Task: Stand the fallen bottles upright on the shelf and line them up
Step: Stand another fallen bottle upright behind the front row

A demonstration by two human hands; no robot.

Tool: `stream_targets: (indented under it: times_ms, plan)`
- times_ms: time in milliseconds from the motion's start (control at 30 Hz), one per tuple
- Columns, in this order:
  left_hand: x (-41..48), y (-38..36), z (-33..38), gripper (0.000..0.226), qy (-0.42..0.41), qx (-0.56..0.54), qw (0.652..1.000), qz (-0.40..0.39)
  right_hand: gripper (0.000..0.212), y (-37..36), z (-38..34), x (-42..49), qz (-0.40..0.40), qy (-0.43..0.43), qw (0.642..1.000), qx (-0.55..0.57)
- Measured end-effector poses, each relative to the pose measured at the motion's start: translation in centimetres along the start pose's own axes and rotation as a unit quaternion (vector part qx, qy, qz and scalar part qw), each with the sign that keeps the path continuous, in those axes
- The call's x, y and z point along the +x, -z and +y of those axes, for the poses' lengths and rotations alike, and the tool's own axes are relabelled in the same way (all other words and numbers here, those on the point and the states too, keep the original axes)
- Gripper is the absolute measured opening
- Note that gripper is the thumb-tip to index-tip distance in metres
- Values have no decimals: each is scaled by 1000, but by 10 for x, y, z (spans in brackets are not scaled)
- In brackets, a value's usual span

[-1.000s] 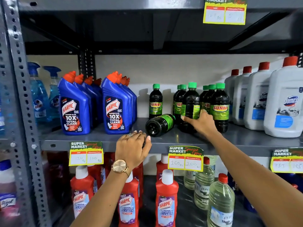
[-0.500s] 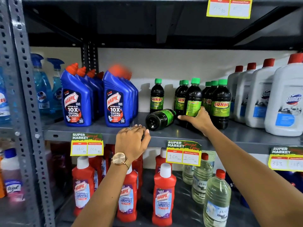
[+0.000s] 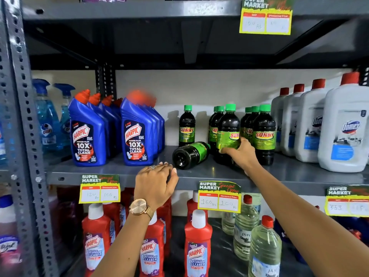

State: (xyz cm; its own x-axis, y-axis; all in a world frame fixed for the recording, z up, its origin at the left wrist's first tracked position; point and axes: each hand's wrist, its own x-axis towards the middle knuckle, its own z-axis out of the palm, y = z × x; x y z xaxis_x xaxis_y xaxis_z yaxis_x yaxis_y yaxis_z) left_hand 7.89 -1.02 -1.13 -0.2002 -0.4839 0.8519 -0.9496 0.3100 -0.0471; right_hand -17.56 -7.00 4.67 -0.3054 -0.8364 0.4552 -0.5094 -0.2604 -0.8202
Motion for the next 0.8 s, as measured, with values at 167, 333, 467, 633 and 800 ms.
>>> stream_targets:
  times_ms: [167,333,467,633,800]
  plan:
    - [-1,0,0,42,3,3,1000,1,84,-3,-3,2,15,6,999,-51]
    - [0,-2,0,40,3,6,1000,8,72,-1,1,2,9,-13,999,-37]
    - [0,-4,-1,40,1,4,1000,19,84,-3,-1,1,26,-3,997,-71]
    - [-1,0,-2,41,-9,0,1000,7,99,1,-5,-6,77,30,992,-92]
    - [8,9,-18,47,-39,-17,999,-30,56,7,-33,-27,162,252,948,-106]
